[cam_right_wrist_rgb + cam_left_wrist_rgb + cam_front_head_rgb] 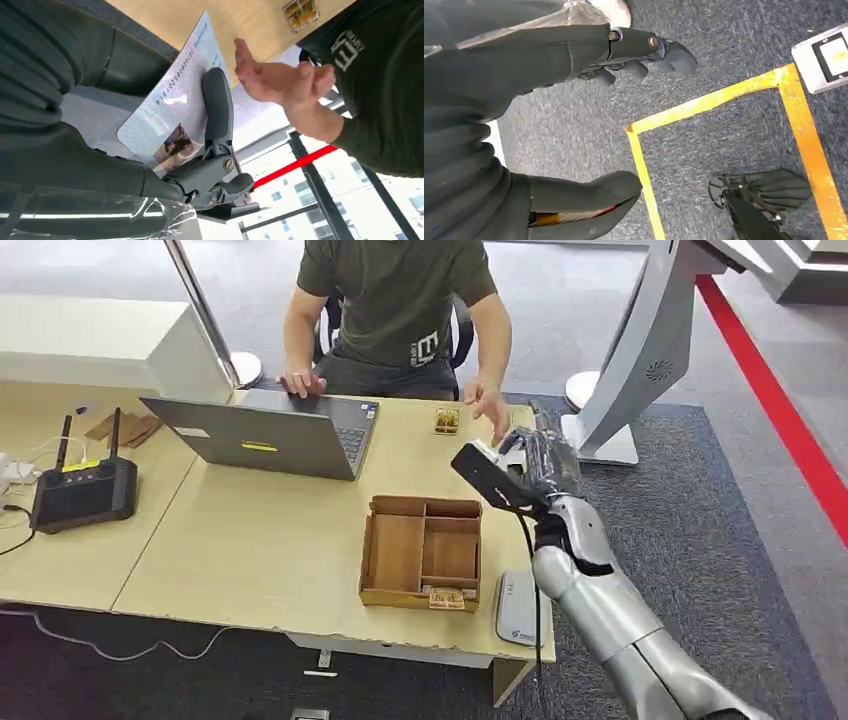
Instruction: Pass the card to the sensor for recognition and then transmit it.
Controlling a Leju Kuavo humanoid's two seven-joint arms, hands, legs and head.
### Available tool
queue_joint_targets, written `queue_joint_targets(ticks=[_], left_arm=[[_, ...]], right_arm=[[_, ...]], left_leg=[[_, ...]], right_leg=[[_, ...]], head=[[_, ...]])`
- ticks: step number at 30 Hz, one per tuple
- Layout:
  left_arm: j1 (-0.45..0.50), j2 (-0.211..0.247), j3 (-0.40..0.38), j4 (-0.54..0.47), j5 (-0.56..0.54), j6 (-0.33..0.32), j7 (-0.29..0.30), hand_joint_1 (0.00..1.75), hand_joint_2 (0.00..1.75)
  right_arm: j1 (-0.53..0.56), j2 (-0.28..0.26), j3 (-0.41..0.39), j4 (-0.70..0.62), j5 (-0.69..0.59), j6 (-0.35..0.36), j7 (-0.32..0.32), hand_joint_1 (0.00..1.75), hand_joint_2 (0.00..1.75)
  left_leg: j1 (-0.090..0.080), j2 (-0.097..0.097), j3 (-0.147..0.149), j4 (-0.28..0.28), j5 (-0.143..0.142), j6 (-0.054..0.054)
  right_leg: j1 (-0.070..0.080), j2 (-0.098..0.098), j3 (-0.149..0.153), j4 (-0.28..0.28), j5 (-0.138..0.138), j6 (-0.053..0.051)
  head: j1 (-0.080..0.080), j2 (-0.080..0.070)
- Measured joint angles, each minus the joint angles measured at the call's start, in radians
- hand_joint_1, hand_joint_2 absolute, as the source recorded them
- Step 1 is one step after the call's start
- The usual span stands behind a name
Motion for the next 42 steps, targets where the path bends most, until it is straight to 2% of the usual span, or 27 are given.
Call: queue_joint_targets(ticks=[3, 8, 13, 16, 17, 18, 22, 27, 31, 37, 42], left_arm=[[-0.010, -0.001, -0.025, 0.000, 0.000, -0.008, 0.012, 0.00, 1.75], [-0.028, -0.006, -0.073, 0.000, 0.000, -0.014, 0.026, 0.00, 1.75], [-0.039, -0.011, -0.108, 0.000, 0.000, -0.018, 0.032, 0.00, 1.75], [-0.039, -0.011, -0.123, 0.000, 0.001, -0.021, 0.032, 0.00, 1.75], [-0.039, -0.011, -0.127, 0.000, 0.002, -0.021, 0.032, 0.00, 1.75], [-0.039, -0.012, -0.127, 0.000, 0.003, -0.022, 0.032, 0.00, 1.75], [-0.037, -0.012, -0.131, 0.000, 0.008, -0.021, 0.031, 0.00, 1.75], [-0.025, -0.012, -0.132, 0.000, 0.018, -0.015, 0.023, 0.00, 1.75], [-0.013, -0.012, -0.132, 0.000, 0.027, -0.006, 0.013, 0.00, 1.75], [0.016, -0.011, -0.131, 0.000, 0.049, 0.006, -0.008, 0.00, 1.75], [0.046, -0.005, -0.125, 0.000, 0.073, 0.015, -0.036, 0.00, 1.75]], right_arm=[[-0.031, 0.005, 0.007, 0.014, 0.025, 0.009, 0.047, 1.75, 1.75], [-0.061, 0.007, 0.016, 0.036, 0.064, 0.016, 0.090, 1.75, 1.75], [-0.065, 0.012, 0.023, 0.050, 0.082, 0.021, 0.094, 1.75, 1.75], [-0.064, 0.024, 0.027, 0.064, 0.096, 0.014, 0.072, 1.73, 1.75], [-0.064, 0.030, 0.028, 0.069, 0.100, 0.011, 0.066, 0.31, 1.75], [-0.064, 0.036, 0.029, 0.075, 0.101, 0.009, 0.059, 0.00, 1.75], [-0.063, 0.060, 0.035, 0.104, 0.105, -0.003, 0.024, 0.00, 1.75], [-0.048, 0.087, 0.035, 0.121, 0.106, -0.065, -0.030, 0.00, 1.75], [0.009, 0.087, 0.023, 0.068, 0.074, -0.073, -0.097, 0.00, 1.75], [0.179, 0.040, 0.017, -0.190, 0.153, -0.023, -0.088, 0.00, 1.75], [0.372, -0.027, 0.002, -0.490, 0.230, -0.019, -0.098, 0.00, 1.75]], left_leg=[[0.000, 0.000, 0.000, 0.000, 0.000, 0.000], [0.000, 0.000, 0.000, 0.000, 0.000, 0.000], [0.000, 0.000, 0.000, 0.000, 0.000, 0.000], [0.000, 0.000, 0.000, 0.000, 0.000, 0.000], [0.000, 0.000, 0.000, 0.000, 0.000, 0.000], [0.000, 0.000, 0.000, 0.000, 0.000, 0.000], [0.000, 0.000, -0.001, 0.000, 0.000, 0.000], [0.000, 0.000, -0.001, 0.000, 0.000, 0.000], [0.000, 0.001, -0.001, 0.000, 0.000, 0.000], [0.000, 0.001, -0.001, 0.000, -0.001, 0.001], [0.000, 0.001, -0.001, 0.000, -0.002, 0.001]], right_leg=[[0.000, 0.000, 0.000, 0.000, 0.000, 0.000], [0.000, 0.000, 0.000, -0.001, 0.000, 0.001], [0.000, 0.000, 0.000, -0.001, 0.001, 0.001], [0.000, 0.000, 0.000, 0.000, 0.001, 0.001], [0.000, 0.000, -0.001, 0.000, 0.001, 0.001], [0.000, 0.000, -0.001, 0.000, 0.001, 0.001], [0.000, 0.000, -0.001, 0.000, 0.000, 0.001], [0.000, 0.000, -0.001, 0.000, 0.000, 0.001], [0.000, 0.000, -0.001, -0.001, 0.000, 0.001], [0.000, 0.000, -0.001, -0.002, 0.000, 0.001], [0.000, 0.000, -0.001, -0.003, -0.001, 0.001]], head=[[0.000, 0.000], [0.000, 0.000], [0.000, 0.000], [0.000, 0.000], [0.000, 0.000], [0.000, 0.000], [0.000, 0.000], [0.000, 0.000], [0.000, 0.000], [0.000, 0.000], [0.000, 0.000]])
